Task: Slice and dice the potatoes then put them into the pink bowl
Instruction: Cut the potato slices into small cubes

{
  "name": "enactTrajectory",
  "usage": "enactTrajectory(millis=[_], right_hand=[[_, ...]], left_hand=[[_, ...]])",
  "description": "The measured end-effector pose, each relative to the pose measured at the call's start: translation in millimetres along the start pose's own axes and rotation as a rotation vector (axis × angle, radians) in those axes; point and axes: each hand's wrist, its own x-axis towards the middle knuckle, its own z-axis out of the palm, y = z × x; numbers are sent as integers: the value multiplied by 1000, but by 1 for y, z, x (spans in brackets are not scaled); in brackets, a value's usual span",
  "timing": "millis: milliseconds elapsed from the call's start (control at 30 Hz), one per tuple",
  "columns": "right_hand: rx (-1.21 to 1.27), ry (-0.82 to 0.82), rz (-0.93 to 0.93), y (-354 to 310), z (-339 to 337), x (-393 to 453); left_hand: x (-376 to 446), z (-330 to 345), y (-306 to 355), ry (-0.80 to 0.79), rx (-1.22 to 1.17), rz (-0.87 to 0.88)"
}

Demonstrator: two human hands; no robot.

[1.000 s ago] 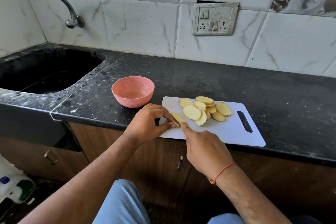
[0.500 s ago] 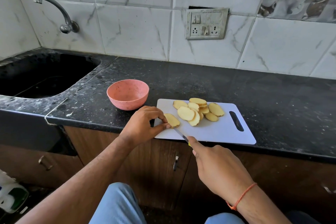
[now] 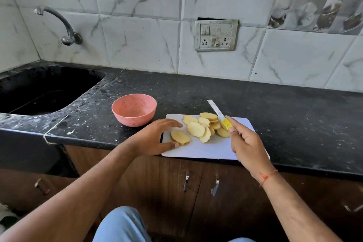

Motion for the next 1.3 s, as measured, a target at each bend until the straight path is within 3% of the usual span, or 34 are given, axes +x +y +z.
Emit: enactTrajectory(millis=[200, 400, 867, 1300], right_hand=[[122, -14, 109, 25, 10, 31], [138, -38, 141, 29, 13, 42], [178, -23, 130, 31, 12, 40], [208, -16, 110, 22, 10, 35]], left_hand=[[17, -14, 2, -196, 167, 34], [32, -18, 6, -242, 199, 28], [21, -12, 14, -70, 222, -19], [14, 2, 19, 103, 51, -134]])
